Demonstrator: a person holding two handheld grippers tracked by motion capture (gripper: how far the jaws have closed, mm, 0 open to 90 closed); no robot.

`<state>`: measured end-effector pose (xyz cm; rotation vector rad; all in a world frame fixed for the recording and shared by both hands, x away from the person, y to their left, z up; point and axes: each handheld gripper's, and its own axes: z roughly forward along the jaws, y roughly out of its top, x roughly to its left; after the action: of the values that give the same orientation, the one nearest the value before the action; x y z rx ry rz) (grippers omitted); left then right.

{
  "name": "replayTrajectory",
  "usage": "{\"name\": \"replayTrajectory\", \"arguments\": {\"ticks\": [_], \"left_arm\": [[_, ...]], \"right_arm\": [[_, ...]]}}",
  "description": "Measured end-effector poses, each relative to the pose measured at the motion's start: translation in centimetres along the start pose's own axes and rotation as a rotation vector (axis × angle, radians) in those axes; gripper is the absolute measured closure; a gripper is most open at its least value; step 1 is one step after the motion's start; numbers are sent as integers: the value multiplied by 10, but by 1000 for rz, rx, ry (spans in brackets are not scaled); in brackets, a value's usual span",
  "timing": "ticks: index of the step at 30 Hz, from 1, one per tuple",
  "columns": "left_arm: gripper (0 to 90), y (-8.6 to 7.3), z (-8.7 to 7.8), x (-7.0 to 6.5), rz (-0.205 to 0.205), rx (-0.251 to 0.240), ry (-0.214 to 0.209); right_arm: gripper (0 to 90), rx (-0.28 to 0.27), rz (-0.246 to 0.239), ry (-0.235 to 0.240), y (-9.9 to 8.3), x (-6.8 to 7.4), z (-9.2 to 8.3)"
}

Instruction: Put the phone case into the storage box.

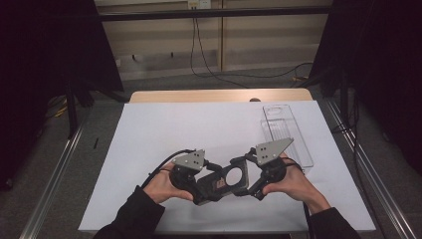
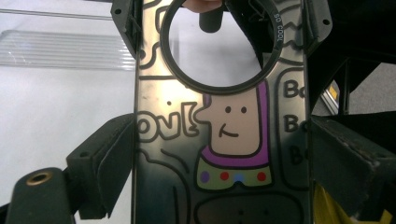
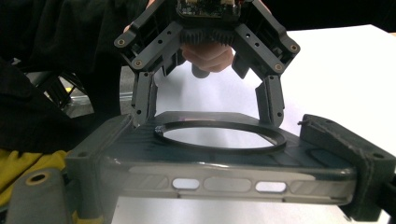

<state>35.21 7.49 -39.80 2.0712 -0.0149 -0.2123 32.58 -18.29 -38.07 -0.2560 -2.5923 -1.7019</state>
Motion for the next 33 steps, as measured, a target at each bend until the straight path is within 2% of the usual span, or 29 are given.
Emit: {"name": "replayTrajectory", "arguments": {"ticks": [6,12,19,23,26,33], "left_arm": [[113,0,1,-3,-9,5,25],[41,1,0,-3,-56,-8,61],[39,2,-7,-4,-63,-15,98],[49,1,-9,-6,-65,-19,160],[48,1,-11,-6,-74,-22,177],[43,0,-16,-9,-87,-12,252]], "right_arm": [[118,3,13,-3,0,0,-1],[120,8,21,-20,0,-1,-3],[119,0,47,-50,-1,-3,-10],[119,-5,64,-89,-1,-4,-13],[119,4,82,-99,-2,-4,-14],[119,2,111,-132,-2,-4,-16]]}}
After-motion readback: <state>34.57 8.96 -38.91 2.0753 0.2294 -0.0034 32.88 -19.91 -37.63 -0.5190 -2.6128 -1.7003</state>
